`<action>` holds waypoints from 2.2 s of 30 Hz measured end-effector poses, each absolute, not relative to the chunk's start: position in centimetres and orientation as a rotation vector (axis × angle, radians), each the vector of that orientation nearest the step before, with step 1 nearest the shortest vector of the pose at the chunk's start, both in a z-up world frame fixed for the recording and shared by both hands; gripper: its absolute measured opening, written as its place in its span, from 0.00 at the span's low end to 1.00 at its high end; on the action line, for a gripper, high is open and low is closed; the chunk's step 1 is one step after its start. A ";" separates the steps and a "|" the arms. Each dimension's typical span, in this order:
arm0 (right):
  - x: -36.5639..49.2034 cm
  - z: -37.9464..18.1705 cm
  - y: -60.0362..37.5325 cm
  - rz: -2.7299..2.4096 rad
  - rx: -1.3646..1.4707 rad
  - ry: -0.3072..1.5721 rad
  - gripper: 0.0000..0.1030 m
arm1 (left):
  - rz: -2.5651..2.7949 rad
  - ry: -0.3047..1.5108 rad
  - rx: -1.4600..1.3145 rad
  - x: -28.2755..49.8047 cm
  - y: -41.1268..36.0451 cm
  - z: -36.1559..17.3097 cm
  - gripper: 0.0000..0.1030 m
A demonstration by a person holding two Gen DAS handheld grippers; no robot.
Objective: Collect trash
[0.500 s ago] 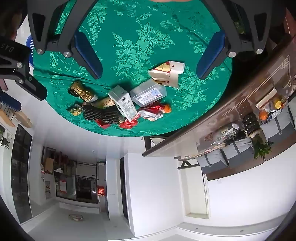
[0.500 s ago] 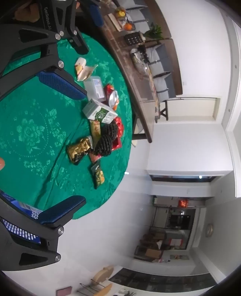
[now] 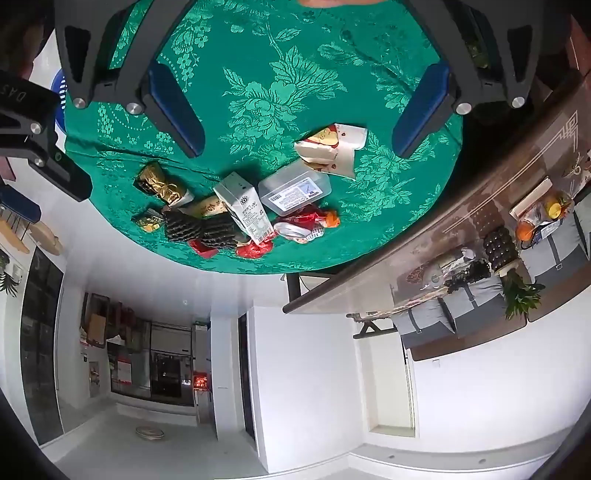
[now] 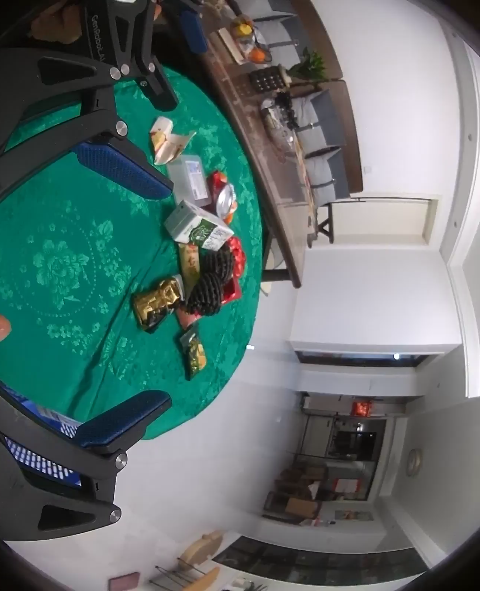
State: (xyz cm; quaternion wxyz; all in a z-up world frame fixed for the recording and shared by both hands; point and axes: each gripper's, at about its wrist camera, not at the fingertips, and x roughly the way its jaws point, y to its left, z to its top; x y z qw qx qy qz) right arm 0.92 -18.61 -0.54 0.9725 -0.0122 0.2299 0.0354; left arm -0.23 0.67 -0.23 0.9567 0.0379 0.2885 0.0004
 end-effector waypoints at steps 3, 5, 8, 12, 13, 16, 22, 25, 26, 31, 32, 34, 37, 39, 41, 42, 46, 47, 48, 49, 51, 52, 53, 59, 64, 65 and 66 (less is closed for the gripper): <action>0.9 -0.5 -18.6 0.069 -0.027 0.462 1.00 | 0.001 0.586 0.078 -0.3 0.7 -0.2 1.00; 0.9 -0.4 -18.6 0.068 -0.027 0.464 1.00 | 0.001 0.585 0.080 -0.4 0.6 -0.2 1.00; 0.9 -0.4 -18.6 0.067 -0.028 0.464 1.00 | 0.001 0.584 0.080 -0.5 0.7 -0.2 1.00; 0.8 -0.4 -18.7 0.062 -0.033 0.459 1.00 | 0.002 0.587 0.079 -0.3 0.6 -0.2 1.00; 0.8 -0.4 -18.7 0.061 -0.034 0.458 1.00 | 0.002 0.586 0.079 -0.2 0.6 -0.2 1.00; 0.9 -0.4 -18.7 0.061 -0.034 0.460 1.00 | 0.003 0.587 0.078 -0.4 0.5 -0.2 1.00; 0.9 -0.6 -18.6 0.060 -0.043 0.460 1.00 | 0.001 0.586 0.080 -0.2 0.6 -0.3 1.00; 0.9 -0.7 -18.6 0.061 -0.044 0.460 1.00 | 0.001 0.587 0.079 -0.3 0.5 -0.3 1.00; 0.9 -0.8 -18.5 0.063 -0.044 0.460 1.00 | 0.001 0.588 0.080 -0.3 0.5 -0.3 1.00; 0.9 -0.9 -18.5 0.065 -0.046 0.458 1.00 | 0.002 0.587 0.079 -0.3 0.6 -0.3 1.00; 0.9 -0.9 -18.5 0.065 -0.047 0.457 1.00 | 0.002 0.587 0.079 -0.3 0.6 -0.3 1.00; 0.8 -0.9 -18.4 0.065 -0.050 0.454 1.00 | 0.002 0.588 0.079 -0.3 0.5 -0.3 1.00; 0.7 -0.9 -18.4 0.066 -0.055 0.450 1.00 | 0.001 0.587 0.080 -0.2 0.5 -0.3 1.00; 0.8 -0.9 -18.3 0.070 -0.050 0.453 1.00 | 0.001 0.588 0.079 -0.3 0.5 -0.4 1.00; 0.9 -1.0 -18.4 0.073 -0.040 0.458 1.00 | 0.001 0.589 0.079 -0.3 0.5 -0.4 1.00; 1.0 -1.0 -18.4 0.071 -0.039 0.459 1.00 | 0.000 0.589 0.079 -0.3 0.5 -0.4 1.00; 1.1 -1.0 -18.5 0.064 -0.036 0.459 1.00 | 0.000 0.592 0.076 -0.4 0.4 -0.5 1.00; 1.1 -1.0 -18.5 0.064 -0.034 0.459 1.00 | 0.000 0.593 0.075 -0.5 0.4 -0.6 1.00; 1.2 -1.0 -18.5 0.063 -0.032 0.460 1.00 | 0.001 0.593 0.075 -0.5 0.4 -0.6 1.00; 1.2 -1.1 -18.5 0.062 -0.031 0.462 1.00 | 0.000 0.593 0.075 -0.5 0.5 -0.6 1.00; 1.2 -1.1 -18.6 0.060 -0.030 0.465 1.00 | 0.000 0.593 0.075 -0.5 0.4 -0.6 1.00; 1.2 -1.2 -18.6 0.060 -0.029 0.467 1.00 | 0.000 0.594 0.075 -0.4 0.5 -0.6 1.00; 1.3 -1.2 -18.6 0.059 -0.028 0.468 1.00 | 0.000 0.594 0.074 -0.5 0.5 -0.7 1.00; 1.3 -1.2 -18.7 0.056 -0.024 0.469 1.00 | 0.000 0.596 0.073 -0.5 0.6 -0.9 1.00; 1.3 -1.2 -18.7 0.056 -0.023 0.469 1.00 | 0.000 0.597 0.073 -0.5 0.6 -0.8 1.00; 1.3 -1.2 -18.7 0.056 -0.023 0.469 1.00 | 0.000 0.597 0.073 -0.4 0.7 -0.8 1.00; 1.3 -1.2 -18.7 0.056 -0.023 0.470 1.00 | -0.001 0.598 0.073 -0.4 0.6 -0.8 1.00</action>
